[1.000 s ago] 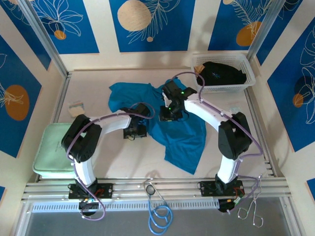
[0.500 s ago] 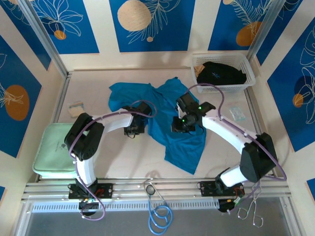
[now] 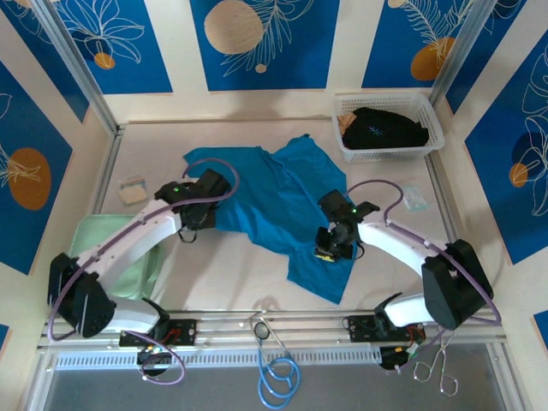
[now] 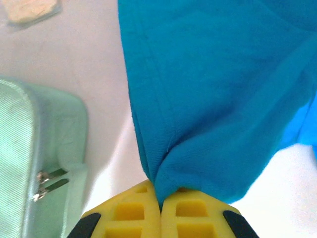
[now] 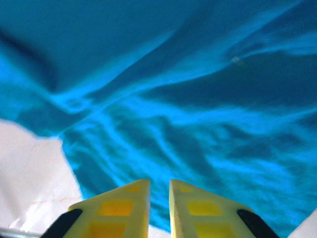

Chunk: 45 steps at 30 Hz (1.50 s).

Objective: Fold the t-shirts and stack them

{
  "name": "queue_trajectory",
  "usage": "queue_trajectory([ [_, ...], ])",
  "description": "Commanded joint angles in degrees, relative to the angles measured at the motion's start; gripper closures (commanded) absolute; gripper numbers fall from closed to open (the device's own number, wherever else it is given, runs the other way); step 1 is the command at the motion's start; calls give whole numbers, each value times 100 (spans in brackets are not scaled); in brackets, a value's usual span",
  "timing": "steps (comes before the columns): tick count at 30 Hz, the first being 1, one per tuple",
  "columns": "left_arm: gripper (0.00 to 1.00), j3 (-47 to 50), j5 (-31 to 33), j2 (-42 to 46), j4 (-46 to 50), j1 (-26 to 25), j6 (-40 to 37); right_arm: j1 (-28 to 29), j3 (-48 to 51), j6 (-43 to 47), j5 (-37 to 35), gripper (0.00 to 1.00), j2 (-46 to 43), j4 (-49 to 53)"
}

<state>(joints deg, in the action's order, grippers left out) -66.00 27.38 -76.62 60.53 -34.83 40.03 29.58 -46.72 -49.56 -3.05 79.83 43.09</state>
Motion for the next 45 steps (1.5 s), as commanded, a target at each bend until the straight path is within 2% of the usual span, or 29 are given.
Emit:
queue_trajectory([
  [1,100,437,127,231,512,187,13,-298,-77,-477,-272,85,349,281],
  [10,100,1355,-141,666,-2,708,-124,-1101,7,-525,-746,85,965,97],
  [18,100,1621,-627,492,-573,732,-223,-1645,-462,-252,-1224,87,1597,401],
  [24,100,1911,-950,450,-802,732,-107,-2144,-669,42,-1237,87,1779,416],
  [33,100,2790,-1389,735,-1010,706,333,-2765,-494,423,-1150,87,1713,352],
  [38,100,3021,-1648,741,-1131,673,497,-2913,-288,551,-1032,88,1594,230],
  [45,100,3069,-2024,989,-933,270,901,-2941,-257,766,-972,88,1288,286],
])
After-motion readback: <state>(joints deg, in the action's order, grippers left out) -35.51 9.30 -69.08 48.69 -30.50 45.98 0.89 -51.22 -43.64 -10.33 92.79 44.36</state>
